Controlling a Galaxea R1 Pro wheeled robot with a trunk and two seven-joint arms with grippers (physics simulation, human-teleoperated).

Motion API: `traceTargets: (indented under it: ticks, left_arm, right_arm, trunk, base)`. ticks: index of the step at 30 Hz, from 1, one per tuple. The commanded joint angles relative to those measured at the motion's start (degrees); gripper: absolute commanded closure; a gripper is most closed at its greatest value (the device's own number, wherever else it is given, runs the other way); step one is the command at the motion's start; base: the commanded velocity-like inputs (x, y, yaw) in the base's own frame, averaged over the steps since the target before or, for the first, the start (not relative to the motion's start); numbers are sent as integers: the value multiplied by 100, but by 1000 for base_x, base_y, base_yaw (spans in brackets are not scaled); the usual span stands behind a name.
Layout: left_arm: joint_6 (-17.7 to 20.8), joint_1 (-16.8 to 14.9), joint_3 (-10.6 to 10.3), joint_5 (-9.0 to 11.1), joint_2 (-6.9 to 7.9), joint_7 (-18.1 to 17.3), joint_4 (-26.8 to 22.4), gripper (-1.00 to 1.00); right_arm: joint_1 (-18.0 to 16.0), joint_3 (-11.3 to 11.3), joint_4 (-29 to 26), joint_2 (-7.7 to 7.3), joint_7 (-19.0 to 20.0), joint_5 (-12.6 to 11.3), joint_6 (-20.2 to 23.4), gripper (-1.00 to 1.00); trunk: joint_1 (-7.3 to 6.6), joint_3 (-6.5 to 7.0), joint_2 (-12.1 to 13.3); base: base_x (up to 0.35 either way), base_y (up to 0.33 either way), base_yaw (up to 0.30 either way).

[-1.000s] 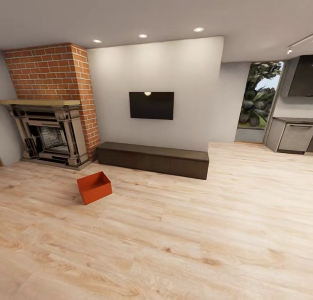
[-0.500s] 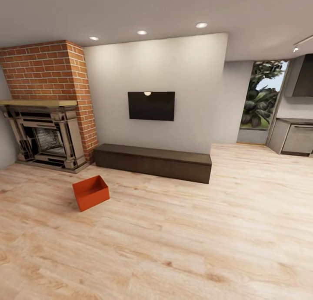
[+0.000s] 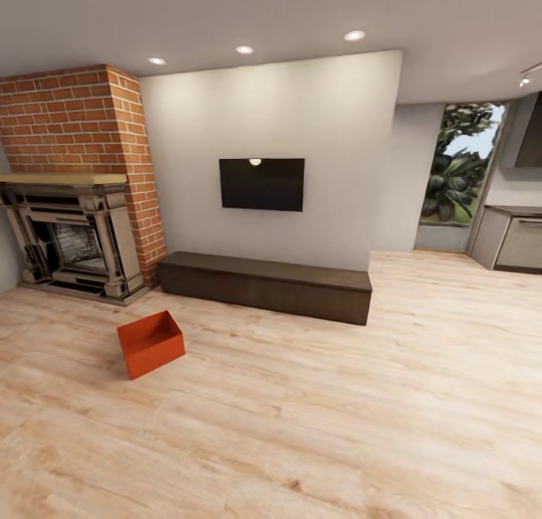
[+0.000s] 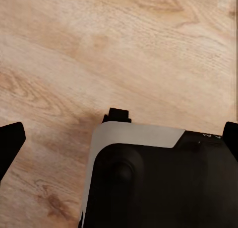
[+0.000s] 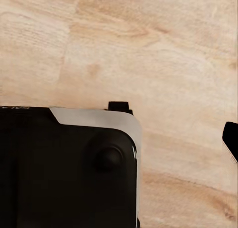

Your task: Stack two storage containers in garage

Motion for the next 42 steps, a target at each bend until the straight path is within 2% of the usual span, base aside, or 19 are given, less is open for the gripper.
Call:
traceTargets:
  ticks: [1, 42]
  left_arm:
    - [-16, -4, -50, 47, -1, 12, 3, -100]
    - [-16, -4, -51, 47, -1, 12, 3, -100]
  right_arm:
    - [-7, 42, 17, 1, 26, -60, -34, -100]
    - [-7, 41, 17, -8, 26, -61, -38, -100]
  trunk:
    - [4, -7, -4]
    - [4, -7, -4]
  base:
    - [326, 0, 9]
    - [326, 0, 256]
